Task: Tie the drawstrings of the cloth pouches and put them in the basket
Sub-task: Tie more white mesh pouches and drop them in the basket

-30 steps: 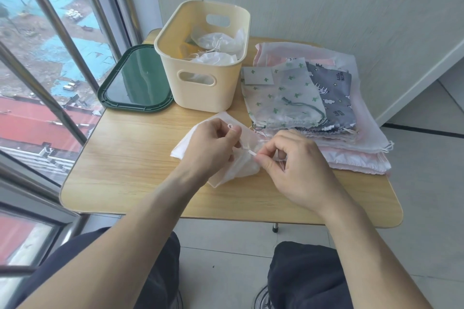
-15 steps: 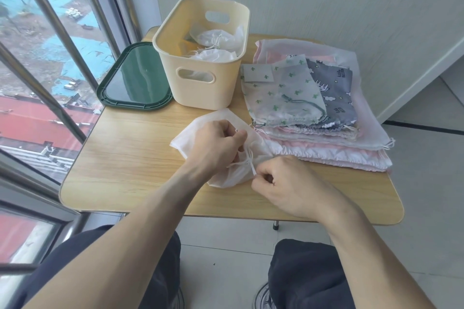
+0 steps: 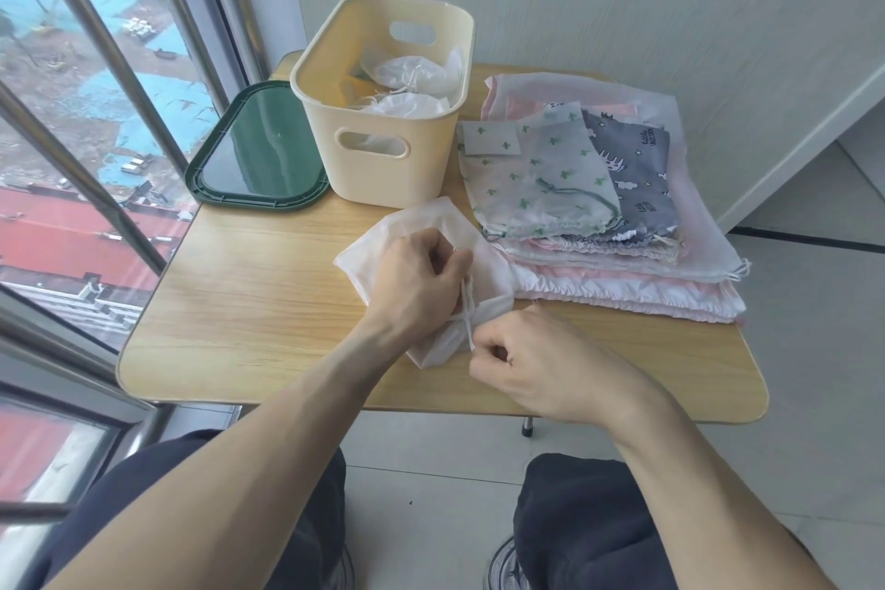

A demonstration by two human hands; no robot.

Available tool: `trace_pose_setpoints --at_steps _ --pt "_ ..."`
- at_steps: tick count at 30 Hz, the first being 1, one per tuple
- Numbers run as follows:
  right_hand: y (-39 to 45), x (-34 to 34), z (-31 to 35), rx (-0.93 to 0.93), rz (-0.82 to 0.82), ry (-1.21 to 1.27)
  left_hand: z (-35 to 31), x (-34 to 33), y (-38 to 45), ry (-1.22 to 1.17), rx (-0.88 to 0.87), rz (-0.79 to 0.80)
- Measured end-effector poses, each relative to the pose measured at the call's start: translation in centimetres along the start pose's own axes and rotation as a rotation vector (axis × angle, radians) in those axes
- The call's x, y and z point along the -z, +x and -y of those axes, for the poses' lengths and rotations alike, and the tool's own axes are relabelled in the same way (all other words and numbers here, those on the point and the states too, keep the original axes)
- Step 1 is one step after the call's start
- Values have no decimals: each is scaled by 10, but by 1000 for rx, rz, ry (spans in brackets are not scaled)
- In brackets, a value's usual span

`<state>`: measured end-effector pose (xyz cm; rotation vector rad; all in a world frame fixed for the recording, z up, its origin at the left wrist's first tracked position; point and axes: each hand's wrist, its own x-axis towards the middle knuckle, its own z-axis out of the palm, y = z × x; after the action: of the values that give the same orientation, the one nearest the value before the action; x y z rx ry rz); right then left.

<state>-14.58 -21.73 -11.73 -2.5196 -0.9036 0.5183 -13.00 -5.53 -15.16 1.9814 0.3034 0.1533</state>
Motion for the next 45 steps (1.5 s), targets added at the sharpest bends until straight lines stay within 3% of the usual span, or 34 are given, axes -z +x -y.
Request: trace_pose_setpoints --at_steps 7,10,15,18,20,24,27,30,33,36,41,45 --pt "2 10 -5 -5 147 194 -3 4 0 -38 37 45" --pt "6 12 -9 -24 141 510 -9 10 4 -30 88 106" --pt "16 11 -18 49 -165 910 -11 29 14 -80 152 389" --pt "19 8 -18 106 -295 988 -11 39 8 -114 38 632" --pt "20 4 -15 136 -332 1067 -14 46 5 -109 -43 682" --pt "24 3 -11 77 -505 1190 -10 57 9 -249 41 572" --pt "25 -2 -13 -74 -614 890 -11 60 11 -519 202 500" --pt "26 -11 -7 -196 -505 774 -17 60 10 -677 260 487" --pt "30 -12 2 -300 -285 1034 -20 57 8 -739 274 495" --pt "33 -10 5 -242 -239 1335 -21 55 8 -675 274 366" --pt "36 -9 -1 -257 -502 1350 -17 54 10 -397 200 56" --pt "39 -8 -7 -228 -509 1563 -16 50 3 -106 191 54"
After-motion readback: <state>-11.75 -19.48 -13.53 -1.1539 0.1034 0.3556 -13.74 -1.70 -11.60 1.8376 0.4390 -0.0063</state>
